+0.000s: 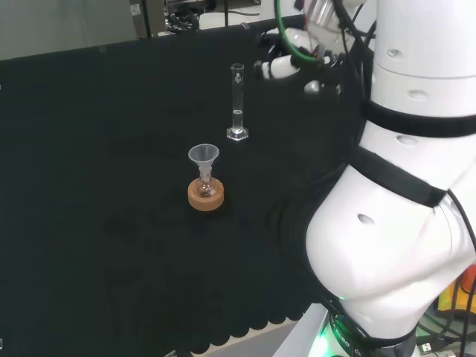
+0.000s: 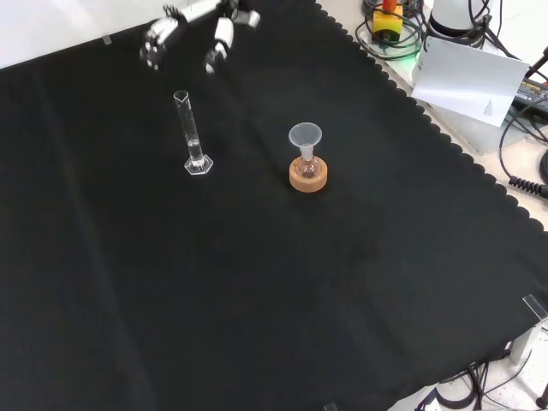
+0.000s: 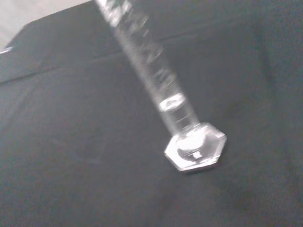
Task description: Pick up the graduated cylinder.
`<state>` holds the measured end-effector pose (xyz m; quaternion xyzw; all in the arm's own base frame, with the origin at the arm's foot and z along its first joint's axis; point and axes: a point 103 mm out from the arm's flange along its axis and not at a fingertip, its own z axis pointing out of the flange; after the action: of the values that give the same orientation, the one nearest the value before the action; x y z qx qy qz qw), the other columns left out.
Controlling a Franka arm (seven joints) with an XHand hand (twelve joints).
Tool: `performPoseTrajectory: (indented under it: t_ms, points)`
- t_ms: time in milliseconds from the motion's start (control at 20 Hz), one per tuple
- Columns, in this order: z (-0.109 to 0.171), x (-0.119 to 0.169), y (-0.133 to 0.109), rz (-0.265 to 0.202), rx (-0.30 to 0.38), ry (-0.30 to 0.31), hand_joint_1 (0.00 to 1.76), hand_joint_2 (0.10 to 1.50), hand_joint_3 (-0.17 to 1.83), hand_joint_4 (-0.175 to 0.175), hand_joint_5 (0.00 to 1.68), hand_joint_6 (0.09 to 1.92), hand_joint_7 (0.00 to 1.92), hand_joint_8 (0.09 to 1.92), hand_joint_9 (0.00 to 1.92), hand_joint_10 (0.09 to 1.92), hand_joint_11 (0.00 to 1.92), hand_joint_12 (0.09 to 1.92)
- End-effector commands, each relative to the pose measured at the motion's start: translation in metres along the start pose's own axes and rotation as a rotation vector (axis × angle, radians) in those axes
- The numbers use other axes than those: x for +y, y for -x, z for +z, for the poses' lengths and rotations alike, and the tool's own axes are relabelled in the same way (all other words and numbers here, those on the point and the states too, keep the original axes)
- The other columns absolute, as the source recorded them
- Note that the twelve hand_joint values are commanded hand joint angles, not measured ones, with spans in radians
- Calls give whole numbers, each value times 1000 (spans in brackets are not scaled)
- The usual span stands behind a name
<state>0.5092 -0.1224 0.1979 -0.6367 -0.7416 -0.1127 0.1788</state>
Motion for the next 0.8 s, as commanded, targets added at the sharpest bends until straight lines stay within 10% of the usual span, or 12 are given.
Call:
performPoseTrajectory:
  t_ms: [50,800]
  points:
    - [71,30,-10,-180,239,43,675,837,422,1,345,87,212,588,432,607,205,1373]
    - [84,41,13,-191,290,113,905,680,593,-18,422,87,308,587,513,564,236,1355]
